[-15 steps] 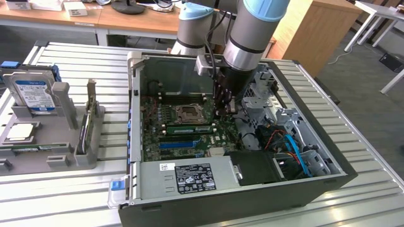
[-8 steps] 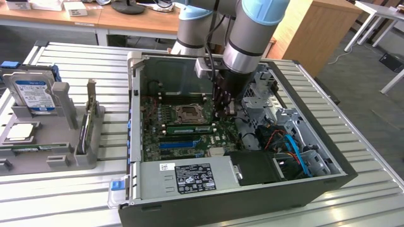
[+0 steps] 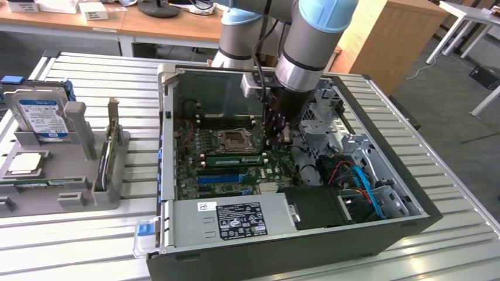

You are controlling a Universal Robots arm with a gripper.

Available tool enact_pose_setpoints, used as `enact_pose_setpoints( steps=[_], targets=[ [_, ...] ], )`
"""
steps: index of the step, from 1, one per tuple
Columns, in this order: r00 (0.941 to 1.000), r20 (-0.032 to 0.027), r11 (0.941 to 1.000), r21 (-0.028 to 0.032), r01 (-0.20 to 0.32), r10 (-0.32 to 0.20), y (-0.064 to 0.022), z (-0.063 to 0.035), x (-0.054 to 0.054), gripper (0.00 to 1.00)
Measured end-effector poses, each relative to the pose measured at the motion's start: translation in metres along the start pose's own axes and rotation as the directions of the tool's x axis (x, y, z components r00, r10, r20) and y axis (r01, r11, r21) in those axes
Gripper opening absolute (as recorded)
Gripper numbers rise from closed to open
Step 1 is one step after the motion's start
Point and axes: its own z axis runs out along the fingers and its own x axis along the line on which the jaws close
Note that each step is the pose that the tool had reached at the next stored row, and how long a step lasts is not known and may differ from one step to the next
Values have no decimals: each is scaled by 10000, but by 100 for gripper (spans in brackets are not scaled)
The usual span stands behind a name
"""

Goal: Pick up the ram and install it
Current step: 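Press down the ram until it locks into place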

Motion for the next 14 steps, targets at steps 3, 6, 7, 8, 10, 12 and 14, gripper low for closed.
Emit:
enact_pose_setpoints(
  steps=[3, 6, 7, 8, 10, 12, 14],
  targets=[
    [10000, -3, 10000, -1, 0, 0, -1, 18, 1, 11],
    [10000, -6, 10000, -1, 0, 0, -1, 28, 1, 11],
    [10000, -6, 10000, -1, 0, 0, -1, 28, 1, 11],
    [10000, -5, 10000, -1, 0, 0, -1, 28, 1, 11],
    [10000, -5, 10000, -1, 0, 0, -1, 28, 1, 11],
    [10000, 0, 10000, 0, 0, 0, -1, 36, 1, 11],
    [10000, -4, 10000, -1, 0, 0, -2, 49, 2, 11]
  ],
)
